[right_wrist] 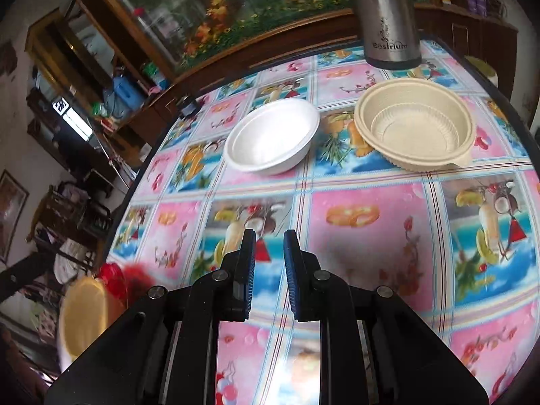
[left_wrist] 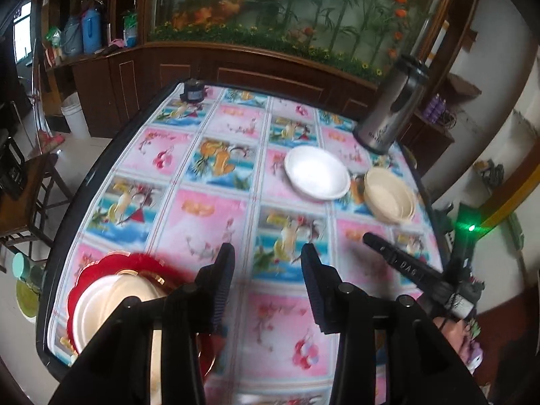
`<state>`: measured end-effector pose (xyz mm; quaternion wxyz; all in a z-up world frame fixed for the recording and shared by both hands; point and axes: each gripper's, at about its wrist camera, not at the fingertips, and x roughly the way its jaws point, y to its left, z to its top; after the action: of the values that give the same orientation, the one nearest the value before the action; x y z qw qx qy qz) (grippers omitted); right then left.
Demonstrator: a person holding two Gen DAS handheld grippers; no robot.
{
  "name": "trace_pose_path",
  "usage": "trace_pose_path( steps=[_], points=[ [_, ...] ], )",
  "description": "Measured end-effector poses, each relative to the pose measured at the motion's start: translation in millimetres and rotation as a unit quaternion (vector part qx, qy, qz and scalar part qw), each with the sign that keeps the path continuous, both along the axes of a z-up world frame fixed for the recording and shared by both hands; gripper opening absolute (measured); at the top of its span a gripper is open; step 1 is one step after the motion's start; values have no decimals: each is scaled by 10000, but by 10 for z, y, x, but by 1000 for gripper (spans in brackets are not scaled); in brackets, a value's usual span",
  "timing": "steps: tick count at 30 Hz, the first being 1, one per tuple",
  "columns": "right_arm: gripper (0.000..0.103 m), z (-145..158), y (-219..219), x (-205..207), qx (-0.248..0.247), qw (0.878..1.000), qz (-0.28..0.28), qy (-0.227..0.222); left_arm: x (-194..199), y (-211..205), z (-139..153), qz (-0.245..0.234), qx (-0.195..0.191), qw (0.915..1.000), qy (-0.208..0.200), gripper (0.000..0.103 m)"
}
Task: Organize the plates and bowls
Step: 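Open both tools and pull them away from the plate stack, then move both tools to the white bowl and grasp its rim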
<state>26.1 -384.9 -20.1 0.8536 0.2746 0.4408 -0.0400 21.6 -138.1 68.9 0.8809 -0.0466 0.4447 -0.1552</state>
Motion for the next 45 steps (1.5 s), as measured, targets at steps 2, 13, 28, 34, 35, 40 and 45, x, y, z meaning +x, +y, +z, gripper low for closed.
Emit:
trace_pose_path(
  steps=[2, 13, 28, 34, 35, 40, 45],
  points=[
    [17, -36, -98, 75, 224, 9997, -123, -16, 129, -115, 32, -83, 2, 10000, -52, 43],
    [17, -118, -491, 594, 1167, 9911, -621, -173, 1143, -600, -424, 52, 3, 9971, 763, 44],
    [18, -268, -663, 759, 1080, 9908, -788, -192, 1515, -860, -729, 691, 583, 9958, 133, 44],
    [34, -265, -801, 871, 993, 9897, -1015, -204, 1669, -930, -840, 895, 771, 9930, 32, 44],
    [34, -274, -827, 893, 997, 9896, -1021, -183, 1680, -952, -849, 894, 805, 9927, 0, 45],
    [34, -329, -879, 964, 1076, 9883, -1072, -115, 1711, -1059, -878, 855, 974, 9915, -143, 48],
    [34, -410, -863, 1026, 1040, 9889, -1061, -33, 1765, -1140, -931, 815, 1108, 9903, -194, 48]
  ],
)
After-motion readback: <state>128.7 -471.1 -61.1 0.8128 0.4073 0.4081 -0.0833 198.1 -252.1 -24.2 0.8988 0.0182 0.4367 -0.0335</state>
